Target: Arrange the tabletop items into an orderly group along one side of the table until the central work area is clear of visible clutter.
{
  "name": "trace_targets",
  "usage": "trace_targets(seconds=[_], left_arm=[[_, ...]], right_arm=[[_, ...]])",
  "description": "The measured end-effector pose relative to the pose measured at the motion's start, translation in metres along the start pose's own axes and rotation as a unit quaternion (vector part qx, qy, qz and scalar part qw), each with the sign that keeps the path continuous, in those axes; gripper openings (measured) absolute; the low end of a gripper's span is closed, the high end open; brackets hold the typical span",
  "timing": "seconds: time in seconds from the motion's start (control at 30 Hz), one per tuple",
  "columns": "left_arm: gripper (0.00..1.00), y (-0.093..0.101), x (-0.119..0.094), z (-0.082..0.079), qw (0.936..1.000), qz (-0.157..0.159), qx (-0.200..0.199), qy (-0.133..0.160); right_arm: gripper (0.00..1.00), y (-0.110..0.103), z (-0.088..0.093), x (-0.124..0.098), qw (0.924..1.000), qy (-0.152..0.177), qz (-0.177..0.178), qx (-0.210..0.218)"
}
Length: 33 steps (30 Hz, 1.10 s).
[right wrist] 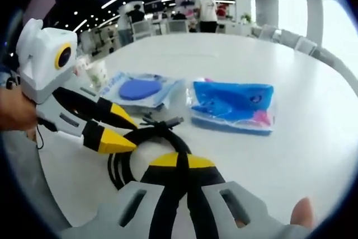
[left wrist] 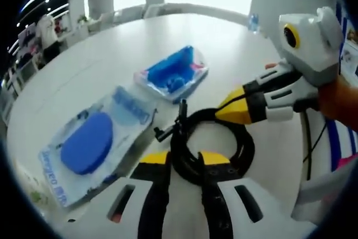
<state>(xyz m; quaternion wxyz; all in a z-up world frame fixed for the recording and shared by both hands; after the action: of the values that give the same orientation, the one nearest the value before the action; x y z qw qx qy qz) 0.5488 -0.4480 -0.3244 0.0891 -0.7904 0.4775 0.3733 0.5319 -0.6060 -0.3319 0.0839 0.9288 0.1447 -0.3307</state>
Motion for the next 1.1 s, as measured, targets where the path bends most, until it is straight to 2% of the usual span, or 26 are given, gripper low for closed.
trace_targets(seconds=[0.4, 0.77, 0.93, 1.1], left_arm=[[0.20, -0.0004, 0.0060, 0.0004, 1.0000, 0.008, 0.000, -0.002], [0.27, 0.0011, 0.0068, 0.0003, 0.9999, 0.015, 0.006, 0.000], [0.31, 0.0009, 0.0045, 0.0013, 0.9999, 0.016, 0.005, 0.003], [0.35, 0.0014, 0.0037, 0.0016, 0.9998, 0.017, 0.004, 0.005]], right_arm=[[0.03, 0.0000, 0.0018, 0.0018, 1.0000, -0.002, 0.005, 0.004], [0.04, 0.0010, 0.0026, 0.0004, 1.0000, -0.003, 0.007, -0.001], [0.07, 0.0017, 0.0026, -0.0014, 1.0000, -0.002, 0.009, 0.000], [0.13, 0.0027, 0.0020, -0.0023, 0.9999, 0.003, 0.011, 0.003]])
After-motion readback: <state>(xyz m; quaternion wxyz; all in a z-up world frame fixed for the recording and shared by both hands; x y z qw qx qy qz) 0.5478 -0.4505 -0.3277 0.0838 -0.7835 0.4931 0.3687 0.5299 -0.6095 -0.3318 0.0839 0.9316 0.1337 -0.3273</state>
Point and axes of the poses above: the point that each gripper's makers call its tool centre point, and the gripper's own axes: x roughly forward along the fingers, y roughly to its right, z roughly out of its underside, the point moved 9 cm from there along -x, roughly backward along the fingers, and after that the axes turned 12 degrees about z, right-handed, at the moved point
